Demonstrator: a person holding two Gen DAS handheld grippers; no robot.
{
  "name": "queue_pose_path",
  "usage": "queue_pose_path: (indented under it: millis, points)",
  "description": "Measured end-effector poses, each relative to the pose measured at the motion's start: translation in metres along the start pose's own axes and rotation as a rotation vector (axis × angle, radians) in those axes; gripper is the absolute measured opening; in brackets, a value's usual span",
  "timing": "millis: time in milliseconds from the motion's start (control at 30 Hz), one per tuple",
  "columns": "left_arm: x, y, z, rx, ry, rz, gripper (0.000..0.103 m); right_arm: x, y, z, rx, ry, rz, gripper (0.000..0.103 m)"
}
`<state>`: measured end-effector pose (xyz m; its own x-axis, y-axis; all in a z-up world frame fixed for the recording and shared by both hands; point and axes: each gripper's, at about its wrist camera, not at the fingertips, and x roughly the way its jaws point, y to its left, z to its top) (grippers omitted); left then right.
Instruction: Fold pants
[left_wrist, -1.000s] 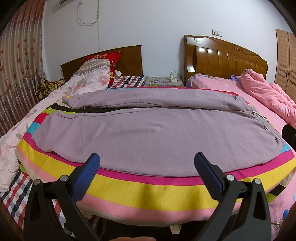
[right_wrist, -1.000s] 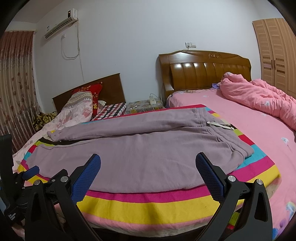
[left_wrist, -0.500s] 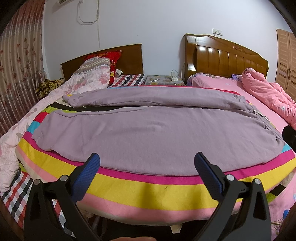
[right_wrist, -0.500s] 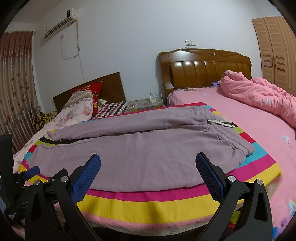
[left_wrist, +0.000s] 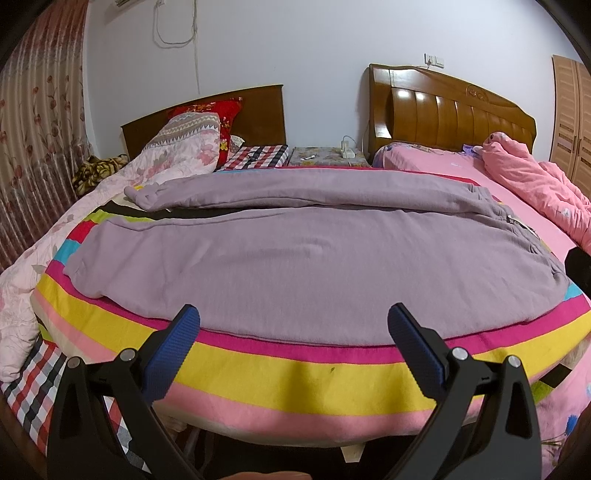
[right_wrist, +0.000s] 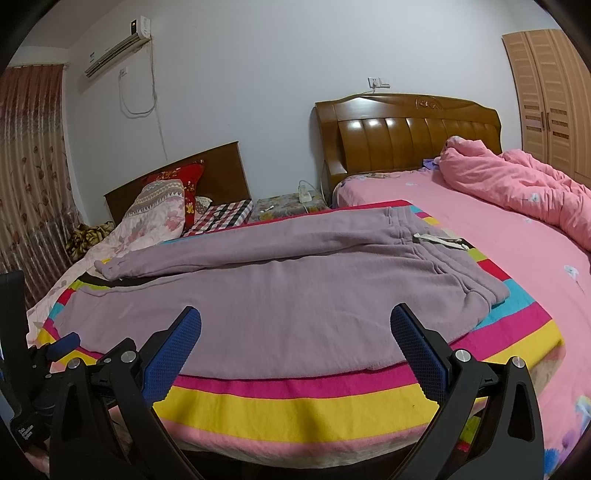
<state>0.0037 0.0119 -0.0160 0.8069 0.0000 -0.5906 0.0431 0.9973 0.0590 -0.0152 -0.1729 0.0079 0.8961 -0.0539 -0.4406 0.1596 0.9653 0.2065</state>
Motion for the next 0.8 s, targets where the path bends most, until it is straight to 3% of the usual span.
queue_pose_path:
  millis: [800]
  points:
    - [0.008,-0.0023,-0.0026,0.011,0.03,0.004,0.102,0.0086,-0.0066,-0.0094,0.007,0.035,-0.004,0.099]
